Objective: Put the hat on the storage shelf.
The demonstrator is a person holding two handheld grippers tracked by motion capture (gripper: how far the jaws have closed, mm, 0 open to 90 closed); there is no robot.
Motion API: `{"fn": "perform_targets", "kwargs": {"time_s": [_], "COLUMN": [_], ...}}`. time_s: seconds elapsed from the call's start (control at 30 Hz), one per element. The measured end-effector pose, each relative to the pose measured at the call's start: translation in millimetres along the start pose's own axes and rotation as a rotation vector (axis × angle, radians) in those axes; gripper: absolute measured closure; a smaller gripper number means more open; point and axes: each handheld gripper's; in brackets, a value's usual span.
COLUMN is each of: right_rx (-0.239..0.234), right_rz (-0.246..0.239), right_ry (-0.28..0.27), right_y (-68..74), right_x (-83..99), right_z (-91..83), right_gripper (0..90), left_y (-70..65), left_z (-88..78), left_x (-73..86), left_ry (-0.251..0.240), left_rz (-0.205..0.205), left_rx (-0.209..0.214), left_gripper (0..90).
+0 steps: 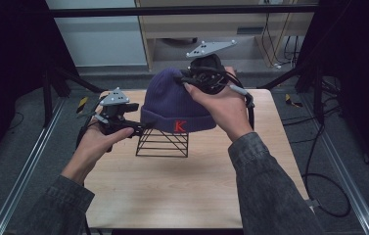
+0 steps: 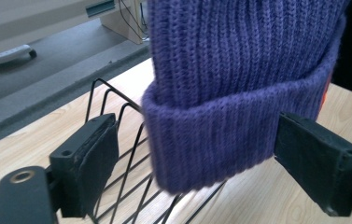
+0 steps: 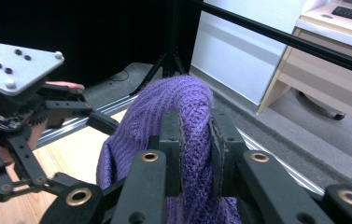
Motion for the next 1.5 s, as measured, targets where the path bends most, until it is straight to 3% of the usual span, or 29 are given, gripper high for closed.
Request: {"fn": "perform_targets", "kwargs": {"time_s": [0.13, 0.37, 0.47, 0.63, 0.7, 0.73, 0.83, 1.1, 1.5], "right_rx": [-0.006, -0.017, -0.02, -0.015, -0.012, -0.001, 0.016, 0.037, 0.039], "right_rz": [-0.006, -0.011, -0.009, -0.012, -0.012, -0.009, 0.0, 0.035, 0.042], "right_ry": [0.005, 0.009, 0.008, 0.007, 0.009, 0.015, 0.021, 0.051, 0.075], "right_y": [1.0, 4.7, 4.7, 4.5, 4.2, 1.6, -3.0, -13.9, -17.2], "right_x": [-1.9, -3.7, -5.1, -5.6, -5.6, -5.6, -4.7, 2.0, 6.2], "right_z": [5.9, 13.7, 15.6, 17.4, 17.5, 17.9, 19.1, 33.0, 53.2], "right_gripper": [77.7, 77.7, 77.7, 77.7, 77.7, 77.7, 77.5, 77.2, 76.7], "left_y": [1.3, 7.7, 9.9, 10.9, 10.7, 10.4, 12.9, 20.2, 33.7], "left_z": [3.7, 11.6, 11.1, 8.0, 6.5, 2.7, -3.8, -12.6, -5.0], "left_x": [-0.8, 2.2, 4.1, 2.4, 1.3, -0.8, -4.4, -12.7, -10.7], "left_ry": [0.012, 0.042, 0.05, 0.042, 0.037, 0.02, -0.004, -0.012, -0.009], "left_rz": [-0.005, -0.019, -0.028, -0.008, -0.004, -0.007, -0.025, -0.02, -0.016], "left_rx": [0.028, 0.017, 0.019, 0.014, 0.007, -0.016, -0.043, -0.099, -0.154], "left_gripper": [21.0, 24.7, 34.9, 65.4, 69.3, 70.6, 72.3, 74.1, 74.2]}}
Point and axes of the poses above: each handheld gripper's, and its own axes: z roughly forward along the jaws, x roughly out of its underside, y roughly to its left, and after that the axes turned 14 degrees about -z, right-handed
